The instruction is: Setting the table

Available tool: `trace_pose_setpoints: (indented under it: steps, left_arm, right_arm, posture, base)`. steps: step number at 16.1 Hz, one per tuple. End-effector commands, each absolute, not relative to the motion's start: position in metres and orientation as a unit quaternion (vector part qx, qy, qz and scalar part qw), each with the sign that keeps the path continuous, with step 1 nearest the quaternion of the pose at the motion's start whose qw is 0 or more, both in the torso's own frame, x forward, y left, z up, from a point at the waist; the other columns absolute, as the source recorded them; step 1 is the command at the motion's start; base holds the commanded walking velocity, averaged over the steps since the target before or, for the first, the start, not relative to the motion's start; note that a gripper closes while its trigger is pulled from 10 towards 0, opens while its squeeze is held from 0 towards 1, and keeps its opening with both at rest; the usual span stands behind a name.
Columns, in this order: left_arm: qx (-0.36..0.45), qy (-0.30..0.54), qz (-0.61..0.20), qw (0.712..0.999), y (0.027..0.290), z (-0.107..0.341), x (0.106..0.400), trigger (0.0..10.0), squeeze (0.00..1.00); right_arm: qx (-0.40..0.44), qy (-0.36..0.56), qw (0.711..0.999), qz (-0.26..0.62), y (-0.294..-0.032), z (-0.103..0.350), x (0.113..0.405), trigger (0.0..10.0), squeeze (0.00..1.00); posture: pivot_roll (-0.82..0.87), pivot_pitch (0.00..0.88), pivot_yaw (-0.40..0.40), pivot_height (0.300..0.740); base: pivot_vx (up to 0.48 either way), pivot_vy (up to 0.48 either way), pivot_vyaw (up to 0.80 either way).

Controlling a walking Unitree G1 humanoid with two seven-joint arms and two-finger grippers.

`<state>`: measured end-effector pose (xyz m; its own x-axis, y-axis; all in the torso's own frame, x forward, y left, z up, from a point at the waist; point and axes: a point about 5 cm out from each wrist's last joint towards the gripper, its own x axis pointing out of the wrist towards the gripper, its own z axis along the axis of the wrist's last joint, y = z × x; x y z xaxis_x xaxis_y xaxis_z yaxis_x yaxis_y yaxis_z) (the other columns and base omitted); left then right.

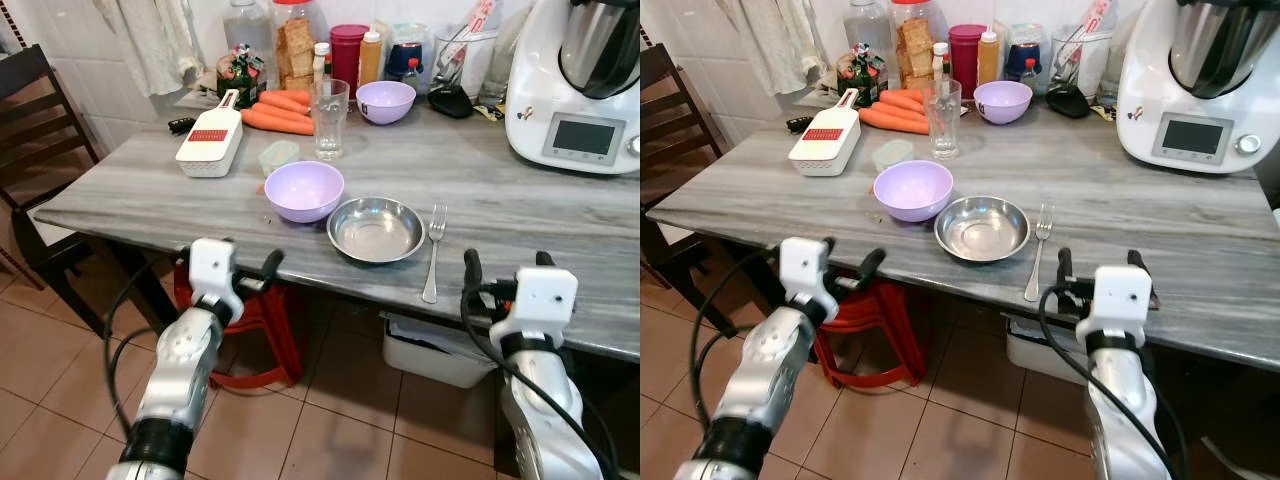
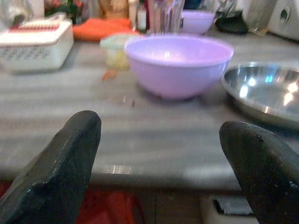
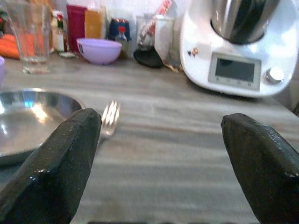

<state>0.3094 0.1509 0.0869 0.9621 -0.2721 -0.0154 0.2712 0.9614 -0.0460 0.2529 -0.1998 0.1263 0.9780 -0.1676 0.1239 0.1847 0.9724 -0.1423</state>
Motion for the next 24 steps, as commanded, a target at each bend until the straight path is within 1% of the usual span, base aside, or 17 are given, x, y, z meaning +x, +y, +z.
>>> trace_pose_setpoints:
  steps: [1,5,6,7,10,11,14,15,17,20,21,22,23,24]
  left_arm:
    - [-0.011,0.012,-0.13,0.991,0.153,0.083,0.303,10.0,0.0]
    - [-0.001,0.013,-0.104,0.995,0.159,0.077,0.292,10.0,0.0]
    - [0.004,0.012,-0.088,0.996,0.164,0.077,0.291,10.0,0.0]
    - [0.01,0.011,-0.077,0.997,0.167,0.077,0.29,10.0,0.0]
    - [0.013,0.008,-0.075,0.997,0.167,0.08,0.296,10.0,0.0]
    - [0.018,0.003,-0.077,0.997,0.169,0.085,0.302,10.0,0.0]
    - [0.027,0.0,-0.06,0.998,0.183,0.089,0.304,10.0,0.0]
    - [0.033,0.005,-0.043,0.999,0.192,0.086,0.297,10.0,0.0]
    - [0.038,0.014,-0.027,0.999,0.199,0.08,0.285,10.0,0.0]
    - [0.05,0.031,-0.016,0.998,0.204,0.068,0.263,10.0,0.0]
    - [0.057,0.043,-0.003,0.997,0.207,0.061,0.252,10.0,0.0]
    - [0.057,0.045,-0.002,0.997,0.209,0.061,0.247,10.0,0.0]
    - [0.055,0.046,-0.005,0.997,0.21,0.064,0.245,10.0,0.0]
    - [0.054,0.052,-0.003,0.997,0.218,0.064,0.242,10.0,0.0]
  right_arm:
    - [-0.067,-0.046,0.993,-0.089,-0.201,0.126,0.247,10.0,1.0]
    - [-0.075,-0.031,0.993,-0.083,-0.199,0.124,0.237,10.0,1.0]
    - [-0.069,-0.03,0.994,-0.078,-0.197,0.124,0.235,10.0,0.0]
    - [-0.082,-0.039,0.993,-0.079,-0.197,0.128,0.234,10.0,0.0]
    - [-0.082,-0.026,0.993,-0.085,-0.195,0.125,0.24,10.0,0.0]
    - [-0.068,-0.032,0.996,-0.052,-0.19,0.125,0.243,10.0,0.0]
    - [-0.058,-0.024,0.996,-0.062,-0.193,0.121,0.24,10.0,0.0]
    - [-0.056,-0.013,0.997,-0.051,-0.193,0.118,0.233,10.0,0.0]
    - [-0.038,-0.006,0.998,-0.044,-0.196,0.115,0.225,10.0,0.0]
    - [-0.04,-0.004,0.998,-0.041,-0.204,0.115,0.208,10.0,0.0]
    - [-0.041,0.018,0.998,-0.045,-0.207,0.107,0.2,10.0,0.0]
    - [-0.041,0.024,0.998,-0.037,-0.204,0.107,0.2,10.0,0.0]
    - [-0.057,0.022,0.998,-0.028,-0.201,0.109,0.202,10.0,0.0]
    - [-0.057,0.019,0.998,-0.014,-0.193,0.107,0.208,10.0,0.0]
  posture:
    - [-0.08,0.0,0.067,0.74]
    - [-0.08,0.0,0.068,0.74]
    - [-0.08,0.0,0.065,0.74]
    - [-0.07,0.0,0.063,0.74]
    - [-0.07,0.0,0.052,0.74]
    - [-0.07,0.0,0.047,0.74]
    - [-0.07,0.0,0.045,0.74]
    - [-0.06,0.0,0.048,0.74]
    - [-0.06,0.0,0.055,0.74]
    - [-0.04,0.0,0.051,0.74]
    - [-0.03,0.0,0.053,0.74]
    - [-0.03,0.0,0.052,0.74]
    - [-0.02,0.0,0.046,0.74]
    - [-0.01,0.0,0.027,0.74]
  base:
    - [0.0,0.0,0.0]
    - [0.0,0.0,0.0]
    - [0.0,0.0,0.0]
    - [0.0,0.0,0.0]
    - [0.0,0.0,0.0]
    - [0.0,0.0,0.0]
    - [0.0,0.0,0.0]
    - [0.0,0.0,0.0]
    - [0.0,0.0,0.0]
    - [0.0,0.0,0.0]
    - [0.0,0.0,0.0]
    - [0.0,0.0,0.0]
    - [0.0,0.0,0.0]
    - [0.0,0.0,0.0]
